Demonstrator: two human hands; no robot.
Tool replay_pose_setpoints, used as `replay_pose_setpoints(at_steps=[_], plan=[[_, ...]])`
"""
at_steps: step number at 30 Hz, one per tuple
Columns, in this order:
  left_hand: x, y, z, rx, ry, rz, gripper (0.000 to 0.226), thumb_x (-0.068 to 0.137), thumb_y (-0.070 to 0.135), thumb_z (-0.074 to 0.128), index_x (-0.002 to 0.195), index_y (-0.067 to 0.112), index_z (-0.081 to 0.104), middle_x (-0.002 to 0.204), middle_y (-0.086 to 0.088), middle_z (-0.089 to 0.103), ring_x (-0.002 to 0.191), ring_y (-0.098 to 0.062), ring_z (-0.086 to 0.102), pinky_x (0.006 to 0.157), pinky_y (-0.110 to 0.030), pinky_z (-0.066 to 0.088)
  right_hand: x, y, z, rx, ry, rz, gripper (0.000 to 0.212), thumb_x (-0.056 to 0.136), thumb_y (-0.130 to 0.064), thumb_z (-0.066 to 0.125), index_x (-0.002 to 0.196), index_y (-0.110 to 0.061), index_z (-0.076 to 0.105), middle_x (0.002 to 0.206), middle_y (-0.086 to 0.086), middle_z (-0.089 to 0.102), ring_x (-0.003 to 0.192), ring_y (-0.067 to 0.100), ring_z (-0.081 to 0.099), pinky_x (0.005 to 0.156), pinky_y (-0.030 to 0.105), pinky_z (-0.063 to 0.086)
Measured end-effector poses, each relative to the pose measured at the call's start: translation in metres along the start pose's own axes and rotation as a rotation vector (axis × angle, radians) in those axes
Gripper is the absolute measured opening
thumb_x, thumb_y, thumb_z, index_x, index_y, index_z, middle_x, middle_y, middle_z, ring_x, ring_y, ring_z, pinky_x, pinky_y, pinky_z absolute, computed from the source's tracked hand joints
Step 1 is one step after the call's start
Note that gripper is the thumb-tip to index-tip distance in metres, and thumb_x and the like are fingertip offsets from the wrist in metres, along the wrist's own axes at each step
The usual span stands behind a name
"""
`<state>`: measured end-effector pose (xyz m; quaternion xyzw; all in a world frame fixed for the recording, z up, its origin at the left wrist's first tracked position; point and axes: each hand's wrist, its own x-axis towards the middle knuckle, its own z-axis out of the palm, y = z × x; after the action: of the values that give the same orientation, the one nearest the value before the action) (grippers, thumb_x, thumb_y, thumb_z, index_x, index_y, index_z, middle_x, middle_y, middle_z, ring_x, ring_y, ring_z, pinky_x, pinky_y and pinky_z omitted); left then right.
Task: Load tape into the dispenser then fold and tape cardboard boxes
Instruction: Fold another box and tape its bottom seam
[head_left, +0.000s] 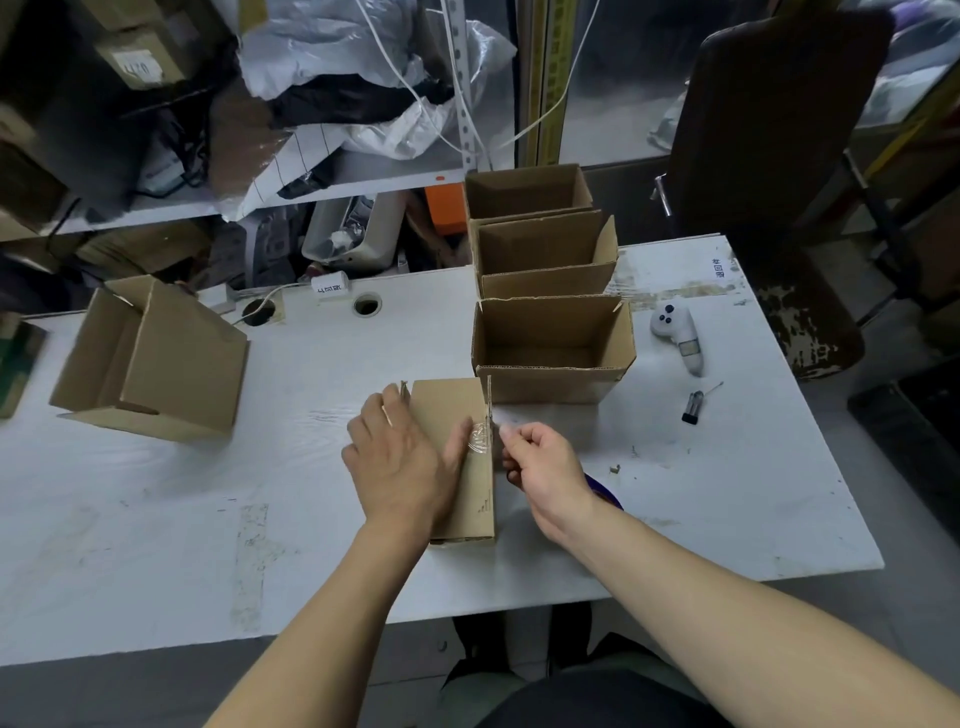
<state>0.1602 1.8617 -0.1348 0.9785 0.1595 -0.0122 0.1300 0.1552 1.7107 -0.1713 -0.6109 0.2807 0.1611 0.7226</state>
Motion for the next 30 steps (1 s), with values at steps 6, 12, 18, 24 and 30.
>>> replay_pose_setpoints(at_steps=[6, 12, 18, 24, 30], plan=[[-0.004, -0.003, 0.008, -0.244, -0.136, -0.059, 0.087, 0.097, 0.07, 0.045, 0.157, 0.011, 0.024, 0.149, -0.012, 0.051, 0.136, -0.035, 0.044, 0.107, -0.053, 0.041, 0.003, 0.012, 0.018, -0.18, 0.045, -0.033, 0.02, 0.106, -0.038, 0.055, 0.098, -0.022, 0.063, 0.093, 0.004, 0.073, 0.086, 0.018, 0.065, 0.082, 0.042, 0.056], [-0.007, 0.0, 0.006, -0.222, -0.125, -0.053, 0.074, 0.102, 0.061, 0.041, 0.156, 0.011, 0.027, 0.14, -0.015, 0.057, 0.129, -0.038, 0.05, 0.102, -0.053, 0.041, 0.005, 0.021, 0.007, -0.63, -0.017, 0.007, 0.012, 0.103, -0.024, 0.049, 0.115, -0.026, 0.053, 0.118, 0.005, 0.063, 0.107, 0.023, 0.061, 0.099, 0.045, 0.053], [-0.005, 0.0, 0.005, -0.165, -0.126, -0.054, 0.077, 0.1, 0.067, 0.039, 0.155, 0.015, 0.028, 0.144, -0.008, 0.057, 0.127, -0.036, 0.053, 0.101, -0.051, 0.041, -0.025, 0.005, 0.001, -0.64, 0.049, -0.399, 0.036, 0.107, -0.034, 0.047, 0.134, -0.022, 0.066, 0.128, -0.005, 0.059, 0.122, 0.015, 0.051, 0.109, 0.034, 0.042], [-0.001, 0.009, 0.001, -0.121, -0.149, -0.149, 0.107, 0.078, 0.091, 0.046, 0.145, 0.009, 0.035, 0.142, -0.009, 0.056, 0.129, -0.035, 0.054, 0.099, -0.052, 0.042, -0.031, 0.011, 0.01, -0.816, -0.238, -0.287, 0.08, 0.098, -0.045, 0.05, 0.166, -0.03, 0.011, 0.151, -0.008, 0.025, 0.142, 0.019, 0.027, 0.123, 0.041, 0.03], [0.002, 0.011, 0.005, -0.2, -0.1, -0.184, 0.055, 0.102, 0.057, 0.044, 0.134, 0.012, 0.041, 0.138, -0.012, 0.059, 0.124, -0.04, 0.054, 0.097, -0.053, 0.04, -0.022, 0.009, 0.004, -0.72, -0.263, -0.246, 0.073, 0.093, -0.056, 0.055, 0.159, -0.042, 0.029, 0.145, -0.012, 0.036, 0.134, 0.015, 0.043, 0.114, 0.041, 0.044]])
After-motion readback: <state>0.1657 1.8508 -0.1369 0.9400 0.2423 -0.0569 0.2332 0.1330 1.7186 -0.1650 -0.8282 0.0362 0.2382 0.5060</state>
